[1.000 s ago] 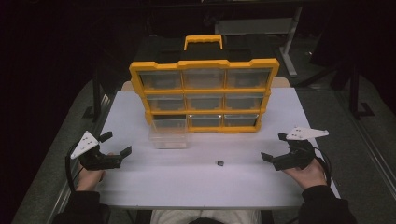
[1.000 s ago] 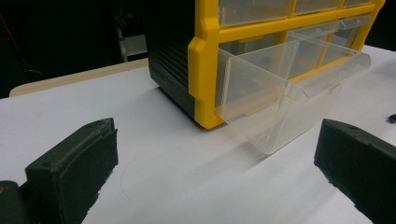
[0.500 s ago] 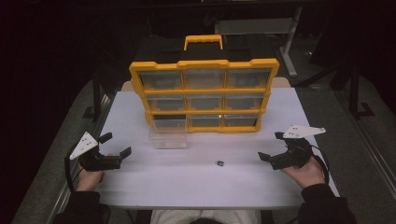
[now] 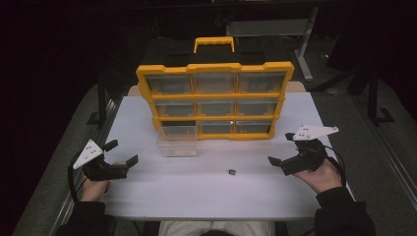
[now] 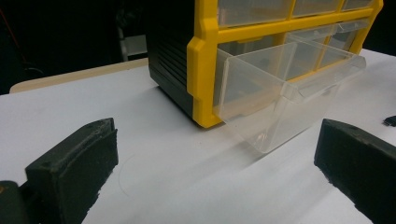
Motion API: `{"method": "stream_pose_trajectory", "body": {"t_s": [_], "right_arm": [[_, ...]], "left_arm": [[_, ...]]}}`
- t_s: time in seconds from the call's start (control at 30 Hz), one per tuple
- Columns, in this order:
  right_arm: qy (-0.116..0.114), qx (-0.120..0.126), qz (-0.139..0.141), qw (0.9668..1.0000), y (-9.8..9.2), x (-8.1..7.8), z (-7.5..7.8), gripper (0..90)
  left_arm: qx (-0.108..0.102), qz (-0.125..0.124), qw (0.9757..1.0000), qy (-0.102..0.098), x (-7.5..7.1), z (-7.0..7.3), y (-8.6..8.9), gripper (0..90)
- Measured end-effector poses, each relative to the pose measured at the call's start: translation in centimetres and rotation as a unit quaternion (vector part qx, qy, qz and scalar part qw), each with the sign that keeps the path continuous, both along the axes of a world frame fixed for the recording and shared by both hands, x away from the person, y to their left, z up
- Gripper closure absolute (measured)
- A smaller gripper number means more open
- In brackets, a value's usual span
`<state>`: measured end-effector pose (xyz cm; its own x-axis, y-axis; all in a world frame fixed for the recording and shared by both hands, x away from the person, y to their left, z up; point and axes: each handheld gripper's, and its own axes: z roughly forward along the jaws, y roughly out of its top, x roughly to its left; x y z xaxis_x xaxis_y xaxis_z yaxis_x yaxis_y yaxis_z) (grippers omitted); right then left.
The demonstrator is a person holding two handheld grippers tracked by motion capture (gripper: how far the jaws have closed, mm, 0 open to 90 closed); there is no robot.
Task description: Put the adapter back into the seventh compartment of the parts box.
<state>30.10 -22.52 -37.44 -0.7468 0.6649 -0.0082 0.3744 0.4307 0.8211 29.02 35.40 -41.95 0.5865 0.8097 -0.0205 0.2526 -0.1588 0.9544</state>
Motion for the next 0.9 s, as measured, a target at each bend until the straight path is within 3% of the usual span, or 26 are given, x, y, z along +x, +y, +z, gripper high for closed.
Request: {"method": "stream_pose_trajectory", "body": {"t_s": [0.33,0.37,0.9], "right_arm": [[0.001,-0.016,0.016,0.9997,1.3,0.4,0.5,0.0],[0.002,-0.028,0.021,0.9994,1.7,0.5,0.5,0.0],[0.008,-0.045,0.046,0.9979,3.5,1.1,1.3,0.0]], "left_arm": [[0.0,-0.001,1.0,-0.002,0.0,0.0,0.0,0.0],[0.001,-0.001,1.0,-0.001,0.0,0.0,0.0,0.0],[0.003,-0.002,1.0,0.0,0.0,0.0,-0.1,0.0]]}}
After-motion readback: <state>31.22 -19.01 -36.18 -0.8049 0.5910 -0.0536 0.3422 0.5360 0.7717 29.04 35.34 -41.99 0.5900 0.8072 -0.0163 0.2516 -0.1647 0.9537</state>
